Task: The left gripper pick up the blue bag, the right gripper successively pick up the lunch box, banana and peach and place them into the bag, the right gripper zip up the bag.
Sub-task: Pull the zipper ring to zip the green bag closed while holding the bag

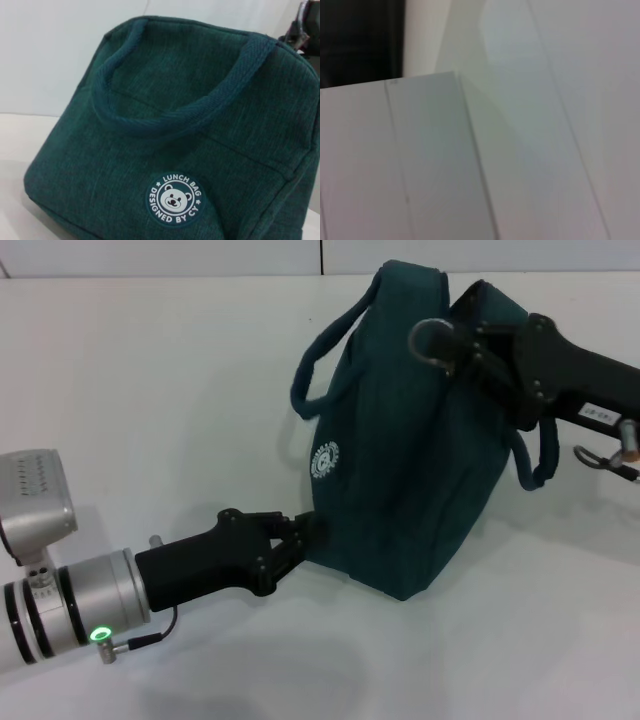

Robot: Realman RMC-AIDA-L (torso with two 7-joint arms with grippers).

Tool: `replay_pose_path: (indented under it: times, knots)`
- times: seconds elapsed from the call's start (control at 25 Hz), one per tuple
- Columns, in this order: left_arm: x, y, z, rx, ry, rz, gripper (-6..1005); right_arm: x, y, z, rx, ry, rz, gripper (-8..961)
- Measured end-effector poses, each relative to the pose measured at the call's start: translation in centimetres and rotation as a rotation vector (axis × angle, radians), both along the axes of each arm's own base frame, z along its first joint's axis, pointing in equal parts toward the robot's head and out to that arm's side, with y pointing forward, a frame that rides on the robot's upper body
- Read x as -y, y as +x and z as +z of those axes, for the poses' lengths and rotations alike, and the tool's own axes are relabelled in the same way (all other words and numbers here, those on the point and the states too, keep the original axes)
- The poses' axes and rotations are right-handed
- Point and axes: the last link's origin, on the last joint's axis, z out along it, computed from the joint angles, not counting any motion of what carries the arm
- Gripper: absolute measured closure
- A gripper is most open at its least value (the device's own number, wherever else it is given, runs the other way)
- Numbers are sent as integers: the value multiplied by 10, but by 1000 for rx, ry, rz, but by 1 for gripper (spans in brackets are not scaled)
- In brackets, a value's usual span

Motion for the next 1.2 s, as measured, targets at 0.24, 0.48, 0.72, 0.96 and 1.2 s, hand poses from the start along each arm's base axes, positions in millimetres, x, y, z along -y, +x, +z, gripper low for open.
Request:
replay_pose_path:
  times: [0.24, 0.48, 0.72, 0.96, 1.2]
  knots:
    - [2, -6, 5, 24, 48, 49, 841, -8, -15, -2, 7, -9, 41, 938]
    - [2, -14, 13, 49, 126, 100, 652, -10, -17, -3, 11, -8, 43, 938]
    - [3, -23, 27, 67, 205, 141, 433, -15, -14, -6, 31, 4, 4, 938]
    - [5, -24, 35, 85, 234, 128, 303, -15, -14, -5, 32, 8, 3, 937]
    - [10, -10, 51, 161, 261, 17, 173, -17, -16, -4, 28, 14, 5, 937]
